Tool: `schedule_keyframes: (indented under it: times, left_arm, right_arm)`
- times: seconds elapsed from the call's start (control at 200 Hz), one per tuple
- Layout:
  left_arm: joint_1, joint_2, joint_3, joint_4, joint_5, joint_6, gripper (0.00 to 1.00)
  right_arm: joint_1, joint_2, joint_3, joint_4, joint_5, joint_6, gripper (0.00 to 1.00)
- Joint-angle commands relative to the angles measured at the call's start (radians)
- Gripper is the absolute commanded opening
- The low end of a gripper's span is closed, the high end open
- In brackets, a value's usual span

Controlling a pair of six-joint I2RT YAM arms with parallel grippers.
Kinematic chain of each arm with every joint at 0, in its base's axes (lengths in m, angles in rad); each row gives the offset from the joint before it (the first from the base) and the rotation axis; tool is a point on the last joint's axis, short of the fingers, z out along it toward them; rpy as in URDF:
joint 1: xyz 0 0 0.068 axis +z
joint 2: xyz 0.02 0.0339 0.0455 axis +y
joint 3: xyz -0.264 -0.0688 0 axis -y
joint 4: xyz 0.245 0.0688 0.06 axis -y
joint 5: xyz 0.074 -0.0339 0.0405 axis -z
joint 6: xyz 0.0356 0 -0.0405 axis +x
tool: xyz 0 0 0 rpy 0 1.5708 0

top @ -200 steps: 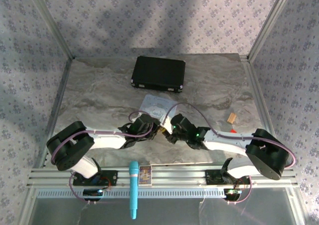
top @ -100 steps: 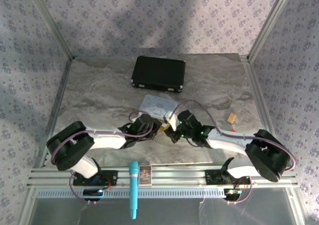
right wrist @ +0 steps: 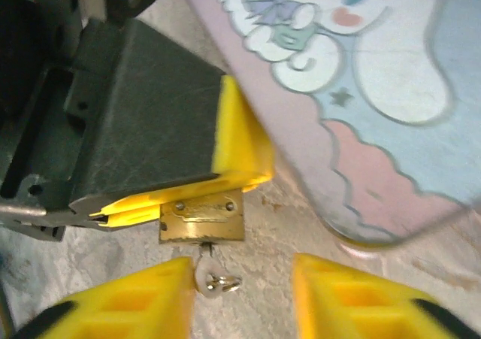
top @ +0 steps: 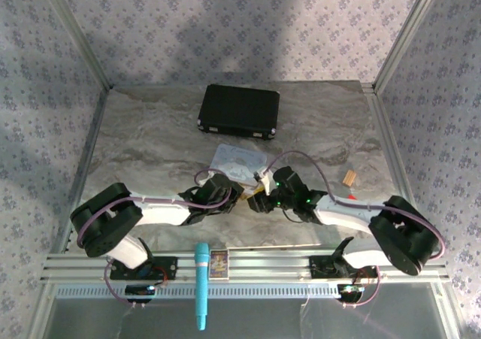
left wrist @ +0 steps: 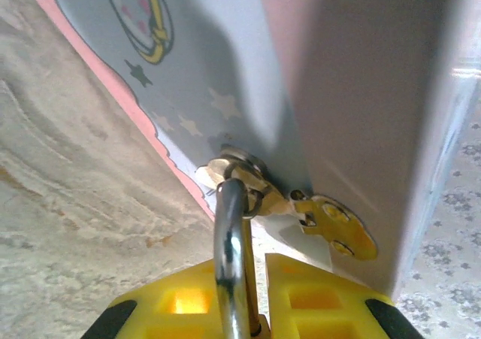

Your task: Unlock the padlock with the key

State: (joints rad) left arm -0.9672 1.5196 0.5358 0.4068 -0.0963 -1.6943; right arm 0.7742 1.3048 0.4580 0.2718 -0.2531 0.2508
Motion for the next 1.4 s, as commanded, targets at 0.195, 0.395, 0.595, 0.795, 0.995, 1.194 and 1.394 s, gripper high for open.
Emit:
schedule_keyframes:
  times: [0.195,0.395,0.595,0.795,0.995,1.194,1.394]
  left_arm:
    - [-0.010,0.017,0.022,-0.041,0.020,0.035,0.00]
    - [-0.015,0.042,0.044,-0.087,0.035,0.065,0.00]
    - [-0.011,0.072,0.069,-0.130,0.082,0.121,0.00]
    - [-0.012,0.059,0.063,-0.160,0.076,0.148,0.00]
    - [0.008,0.053,0.116,-0.279,0.167,0.320,0.00]
    - [0.000,0.039,0.186,-0.599,0.030,0.515,0.01]
    - [0.000,0.070,0.270,-0.857,-0.127,0.663,0.05]
  right_arm:
    - [-0.069,-0.216,-0.078,-0.092,0.255,0.318,0.77]
    - [-0.119,-0.139,0.045,-0.205,0.237,0.352,0.77]
    - [-0.118,-0.010,0.161,-0.196,0.175,0.349,0.70]
    - [-0.123,0.123,0.248,-0.268,0.194,0.360,0.57]
    - [-0.124,0.224,0.342,-0.353,0.234,0.309,0.44]
    - [-0.127,0.278,0.371,-0.371,0.252,0.294,0.42]
    - [-0.128,0.323,0.403,-0.394,0.253,0.280,0.36]
